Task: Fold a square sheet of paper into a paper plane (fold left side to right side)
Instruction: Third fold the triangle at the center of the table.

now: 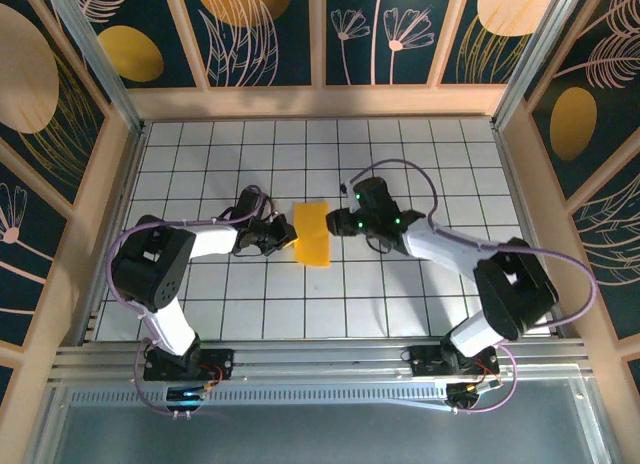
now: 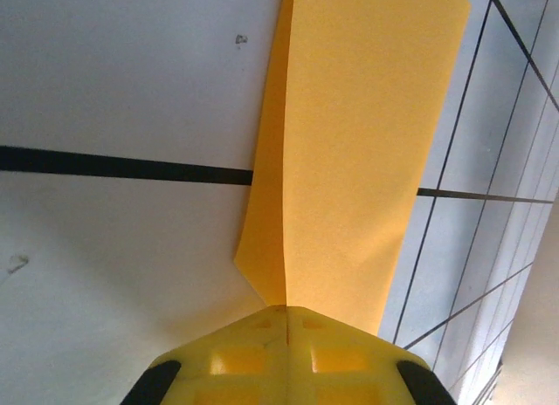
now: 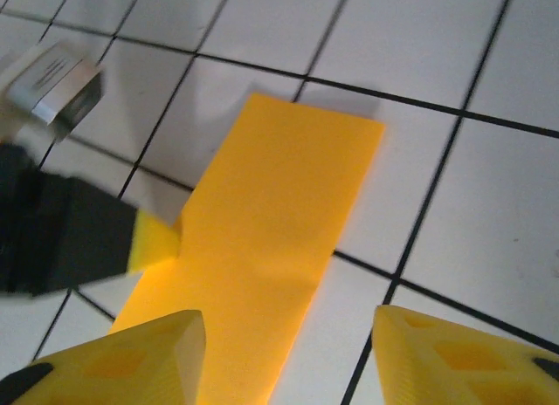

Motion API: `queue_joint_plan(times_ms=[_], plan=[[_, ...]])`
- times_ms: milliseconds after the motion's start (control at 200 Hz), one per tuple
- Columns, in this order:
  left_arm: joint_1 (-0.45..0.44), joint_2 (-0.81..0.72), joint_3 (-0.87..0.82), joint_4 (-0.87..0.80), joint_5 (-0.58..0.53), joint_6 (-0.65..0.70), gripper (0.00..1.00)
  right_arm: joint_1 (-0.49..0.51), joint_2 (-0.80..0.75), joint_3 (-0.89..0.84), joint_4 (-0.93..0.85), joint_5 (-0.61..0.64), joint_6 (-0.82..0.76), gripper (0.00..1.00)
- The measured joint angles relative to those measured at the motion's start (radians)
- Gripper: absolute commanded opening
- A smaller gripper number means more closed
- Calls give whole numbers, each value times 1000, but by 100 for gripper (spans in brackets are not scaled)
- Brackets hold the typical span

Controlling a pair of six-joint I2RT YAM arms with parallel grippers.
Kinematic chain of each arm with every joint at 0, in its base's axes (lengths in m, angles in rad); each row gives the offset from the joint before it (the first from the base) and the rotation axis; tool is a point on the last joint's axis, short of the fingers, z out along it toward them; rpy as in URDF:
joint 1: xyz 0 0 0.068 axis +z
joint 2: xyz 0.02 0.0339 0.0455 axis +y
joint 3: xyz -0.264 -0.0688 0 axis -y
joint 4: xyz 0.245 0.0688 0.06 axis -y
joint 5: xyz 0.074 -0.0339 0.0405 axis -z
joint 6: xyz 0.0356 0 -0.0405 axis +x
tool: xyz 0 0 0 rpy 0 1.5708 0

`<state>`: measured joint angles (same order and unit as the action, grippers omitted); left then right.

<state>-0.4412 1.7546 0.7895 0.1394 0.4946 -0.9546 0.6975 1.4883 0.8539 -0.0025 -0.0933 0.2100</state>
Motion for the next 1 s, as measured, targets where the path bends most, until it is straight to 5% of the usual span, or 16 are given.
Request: queue_joint_plan(times_ms=[370, 791, 1001], plan=[[-12, -28, -3, 10, 3, -27, 0, 364, -66, -278, 240, 180, -293, 62], [-31, -40, -3, 11, 3, -35, 0, 400, 173, -203, 440, 386, -514, 61], [-32, -40, -3, 11, 3, -35, 0, 400, 235, -153, 502, 419, -563, 42]])
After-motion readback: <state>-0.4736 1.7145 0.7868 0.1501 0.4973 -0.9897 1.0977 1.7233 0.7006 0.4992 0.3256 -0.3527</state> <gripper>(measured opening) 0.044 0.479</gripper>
